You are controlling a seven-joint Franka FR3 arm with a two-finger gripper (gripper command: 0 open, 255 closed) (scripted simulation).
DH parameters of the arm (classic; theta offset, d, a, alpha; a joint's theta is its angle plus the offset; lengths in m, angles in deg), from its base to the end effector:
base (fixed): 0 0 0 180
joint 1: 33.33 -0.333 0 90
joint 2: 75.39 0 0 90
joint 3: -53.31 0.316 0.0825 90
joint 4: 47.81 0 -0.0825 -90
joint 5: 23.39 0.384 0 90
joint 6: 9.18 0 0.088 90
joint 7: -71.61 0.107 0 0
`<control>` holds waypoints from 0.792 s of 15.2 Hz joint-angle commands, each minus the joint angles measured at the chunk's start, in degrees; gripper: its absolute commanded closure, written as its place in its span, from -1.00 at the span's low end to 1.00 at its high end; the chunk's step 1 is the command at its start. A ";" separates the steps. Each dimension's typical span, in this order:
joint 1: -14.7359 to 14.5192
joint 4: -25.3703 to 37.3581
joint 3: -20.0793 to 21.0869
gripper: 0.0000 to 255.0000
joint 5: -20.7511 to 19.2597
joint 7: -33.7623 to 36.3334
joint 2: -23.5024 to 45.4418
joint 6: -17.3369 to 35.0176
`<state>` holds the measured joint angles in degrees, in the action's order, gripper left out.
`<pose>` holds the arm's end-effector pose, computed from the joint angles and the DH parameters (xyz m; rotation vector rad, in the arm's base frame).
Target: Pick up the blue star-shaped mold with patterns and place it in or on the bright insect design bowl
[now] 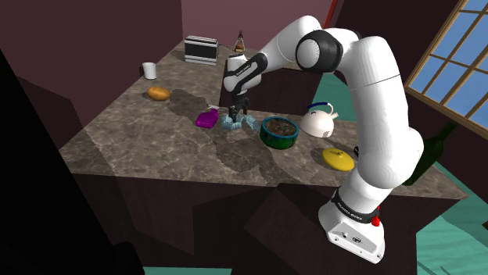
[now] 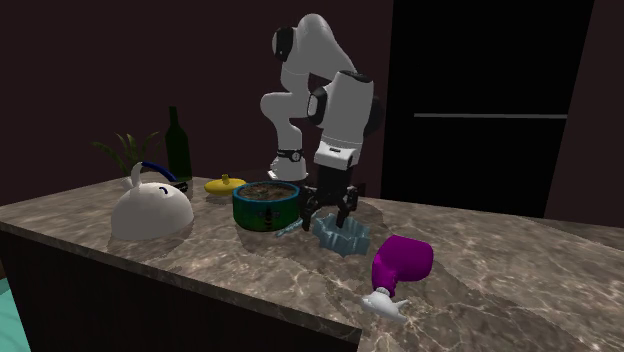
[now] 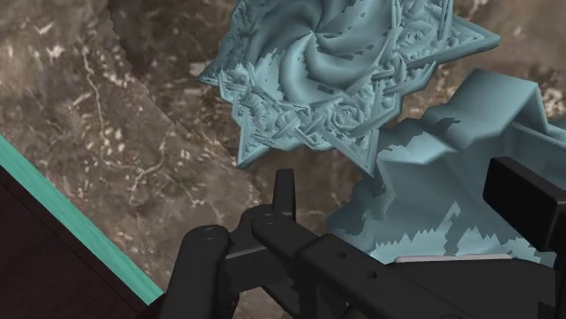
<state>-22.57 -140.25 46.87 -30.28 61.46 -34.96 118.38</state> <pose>0.6547 -0.1971 0.2075 2.9956 -0.0327 -0.1904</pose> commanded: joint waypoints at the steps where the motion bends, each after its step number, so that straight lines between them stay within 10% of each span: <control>1: 0.01 -0.01 0.00 -1.00 0.00 0.00 0.03 -0.01; 2: 0.01 0.01 0.00 1.00 0.00 -0.01 0.03 -0.01; 12: -0.01 -0.04 -0.02 1.00 0.00 -0.07 -0.49 -0.48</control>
<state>-22.60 -140.45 46.87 -30.29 61.46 -35.24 118.24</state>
